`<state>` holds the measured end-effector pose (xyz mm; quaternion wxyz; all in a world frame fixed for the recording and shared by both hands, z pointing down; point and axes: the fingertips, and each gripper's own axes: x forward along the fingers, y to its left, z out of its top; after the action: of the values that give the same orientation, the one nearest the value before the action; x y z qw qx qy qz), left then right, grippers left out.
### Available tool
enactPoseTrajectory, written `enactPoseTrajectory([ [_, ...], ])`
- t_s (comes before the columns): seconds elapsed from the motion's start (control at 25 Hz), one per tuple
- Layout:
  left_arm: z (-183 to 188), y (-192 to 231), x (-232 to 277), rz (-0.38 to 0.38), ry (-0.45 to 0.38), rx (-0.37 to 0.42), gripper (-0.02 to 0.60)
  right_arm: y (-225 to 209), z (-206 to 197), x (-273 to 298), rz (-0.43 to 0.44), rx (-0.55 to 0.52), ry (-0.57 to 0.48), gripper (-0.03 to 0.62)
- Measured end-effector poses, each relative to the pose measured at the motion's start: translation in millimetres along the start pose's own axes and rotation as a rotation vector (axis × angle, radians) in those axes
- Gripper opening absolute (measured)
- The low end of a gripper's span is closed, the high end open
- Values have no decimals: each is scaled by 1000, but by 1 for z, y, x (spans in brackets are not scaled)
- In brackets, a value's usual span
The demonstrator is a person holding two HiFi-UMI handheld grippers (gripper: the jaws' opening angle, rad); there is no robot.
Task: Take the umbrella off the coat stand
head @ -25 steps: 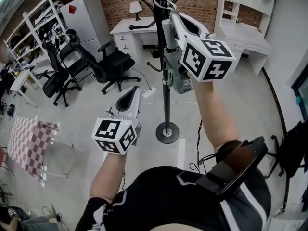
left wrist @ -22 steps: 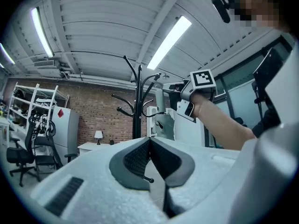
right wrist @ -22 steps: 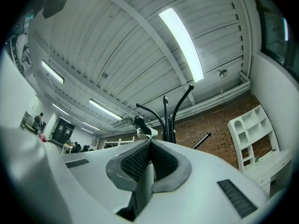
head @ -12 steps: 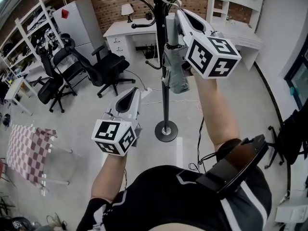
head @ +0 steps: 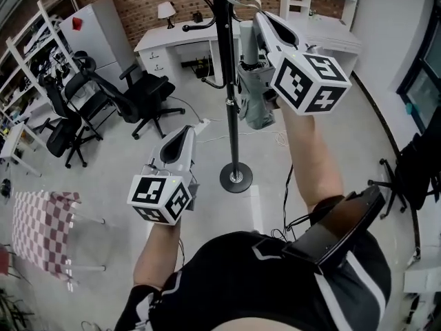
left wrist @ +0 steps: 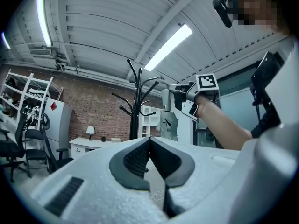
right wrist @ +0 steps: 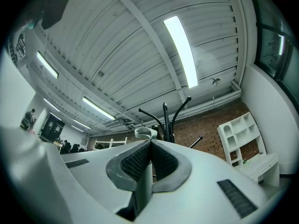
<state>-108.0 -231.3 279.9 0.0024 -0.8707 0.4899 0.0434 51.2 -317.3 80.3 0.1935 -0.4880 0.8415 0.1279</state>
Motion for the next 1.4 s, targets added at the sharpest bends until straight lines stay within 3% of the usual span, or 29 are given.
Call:
enactPoseTrajectory([
  [0.56, -14, -22, -16, -111, 26, -25, 6, 24, -36, -64, -30, -10, 122, 9],
  [1.08, -27, -3, -38, -89, 20, -52, 6, 52, -84, -96, -32, -1, 226, 9],
  [1.4, -34, -5, -47, -82, 14, -30, 6, 60, -108, -116, -42, 28, 258, 9],
])
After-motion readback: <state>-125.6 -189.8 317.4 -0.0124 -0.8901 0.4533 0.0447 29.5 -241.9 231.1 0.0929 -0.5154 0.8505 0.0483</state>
